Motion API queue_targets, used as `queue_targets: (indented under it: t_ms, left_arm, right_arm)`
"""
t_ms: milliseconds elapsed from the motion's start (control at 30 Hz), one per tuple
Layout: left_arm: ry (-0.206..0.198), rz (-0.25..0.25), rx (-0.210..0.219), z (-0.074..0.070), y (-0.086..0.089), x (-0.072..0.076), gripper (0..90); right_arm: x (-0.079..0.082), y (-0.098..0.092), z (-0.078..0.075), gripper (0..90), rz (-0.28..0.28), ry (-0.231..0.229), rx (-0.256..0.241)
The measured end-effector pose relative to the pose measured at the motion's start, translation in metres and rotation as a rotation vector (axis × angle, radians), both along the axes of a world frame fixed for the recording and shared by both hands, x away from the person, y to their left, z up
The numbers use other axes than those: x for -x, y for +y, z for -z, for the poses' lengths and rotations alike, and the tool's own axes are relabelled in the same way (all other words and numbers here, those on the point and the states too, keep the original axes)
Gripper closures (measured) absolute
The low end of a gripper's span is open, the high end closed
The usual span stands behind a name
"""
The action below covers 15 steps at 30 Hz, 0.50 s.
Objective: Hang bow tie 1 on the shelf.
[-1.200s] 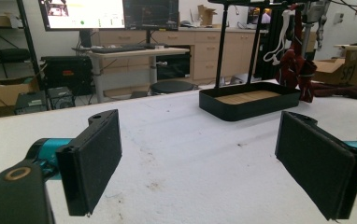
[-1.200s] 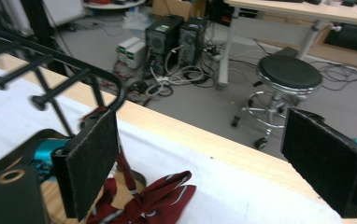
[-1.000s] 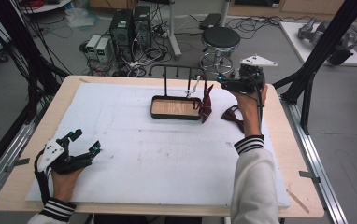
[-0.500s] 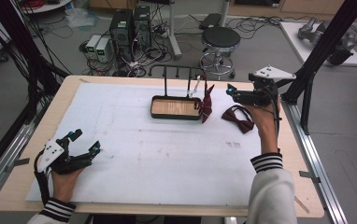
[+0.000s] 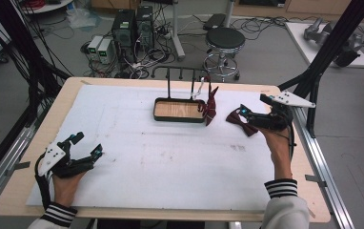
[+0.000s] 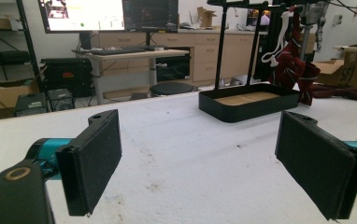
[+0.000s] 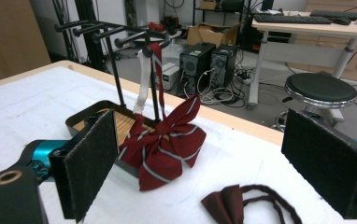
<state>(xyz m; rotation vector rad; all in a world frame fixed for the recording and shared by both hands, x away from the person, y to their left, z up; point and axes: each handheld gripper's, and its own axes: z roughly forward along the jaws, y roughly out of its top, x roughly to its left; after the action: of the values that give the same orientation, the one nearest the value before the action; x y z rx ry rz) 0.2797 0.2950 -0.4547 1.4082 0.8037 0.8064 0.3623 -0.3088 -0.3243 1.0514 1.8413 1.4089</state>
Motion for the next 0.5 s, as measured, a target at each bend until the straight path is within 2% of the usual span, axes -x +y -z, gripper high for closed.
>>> queue_targets:
  t_ms: [200, 300, 367, 500]
  left_arm:
    - [0.001, -0.001, 0.002, 0.000, 0.000, 0.000, 15.0]
    - [0.002, 0.000, 0.002, 0.000, 0.000, 0.000, 15.0]
    - [0.003, 0.000, 0.002, 0.000, 0.000, 0.000, 15.0]
    - [0.003, 0.000, 0.002, 0.000, 0.000, 0.000, 15.0]
  right_arm:
    - [0.015, -0.006, 0.014, 10.2, -0.005, -0.005, -0.010]
    - [0.023, -0.008, 0.023, 10.2, 0.006, -0.008, 0.003]
    - [0.026, -0.008, 0.029, 10.2, 0.011, 0.010, 0.017]
    - [0.031, -0.011, 0.038, 10.2, 0.017, -0.005, 0.003]
